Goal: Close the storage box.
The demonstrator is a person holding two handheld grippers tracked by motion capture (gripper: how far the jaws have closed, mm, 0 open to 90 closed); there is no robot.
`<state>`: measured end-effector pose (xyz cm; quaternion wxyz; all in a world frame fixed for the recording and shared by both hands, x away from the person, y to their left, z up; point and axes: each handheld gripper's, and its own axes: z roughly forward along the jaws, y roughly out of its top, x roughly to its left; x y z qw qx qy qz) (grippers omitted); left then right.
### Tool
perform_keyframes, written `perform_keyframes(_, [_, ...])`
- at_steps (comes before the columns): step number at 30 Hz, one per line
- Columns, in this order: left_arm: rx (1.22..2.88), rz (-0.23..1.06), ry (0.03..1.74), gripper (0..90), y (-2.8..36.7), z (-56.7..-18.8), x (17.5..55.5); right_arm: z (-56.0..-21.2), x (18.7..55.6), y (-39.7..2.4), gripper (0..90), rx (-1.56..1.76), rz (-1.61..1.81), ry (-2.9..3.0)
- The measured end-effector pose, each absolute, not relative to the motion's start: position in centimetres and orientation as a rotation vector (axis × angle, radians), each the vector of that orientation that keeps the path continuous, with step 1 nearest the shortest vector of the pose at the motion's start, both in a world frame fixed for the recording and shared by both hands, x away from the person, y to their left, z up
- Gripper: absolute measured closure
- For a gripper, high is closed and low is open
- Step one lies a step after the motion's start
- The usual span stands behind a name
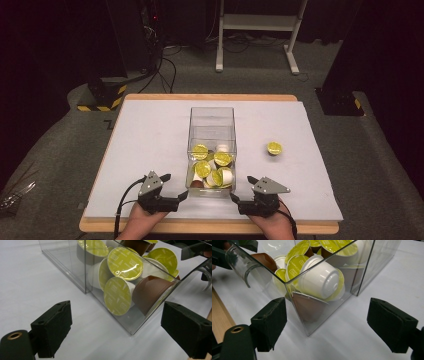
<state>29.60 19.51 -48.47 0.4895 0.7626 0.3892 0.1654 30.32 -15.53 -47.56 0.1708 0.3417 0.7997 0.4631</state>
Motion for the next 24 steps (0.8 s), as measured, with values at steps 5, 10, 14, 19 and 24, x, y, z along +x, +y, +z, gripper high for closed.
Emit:
perform_keyframes(5, [1.836,0.408,0.981,12.4,19.8,-48.3,30.0,-47.4,31.0,-15.7,16.6,1.014,1.305,2.253])
perform_keyframes(10, [1.823,0.396,1.009,12.4,20.1,-48.1,30.2,-47.3,31.4,-15.9,16.8,1.032,1.316,2.253])
perform_keyframes(14, [1.84,0.421,0.979,12.0,20.1,-47.9,29.5,-47.1,31.2,-15.7,17.6,1.018,1.314,2.251])
perform_keyframes(19, [1.837,0.427,0.937,10.9,19.6,-47.5,28.8,-47.0,31.2,-15.7,17.7,1.008,1.327,2.247])
perform_keyframes(24, [1.862,0.409,0.911,10.1,18.6,-47.7,28.6,-47.2,31.1,-15.6,18.3,1.013,1.33,2.243])
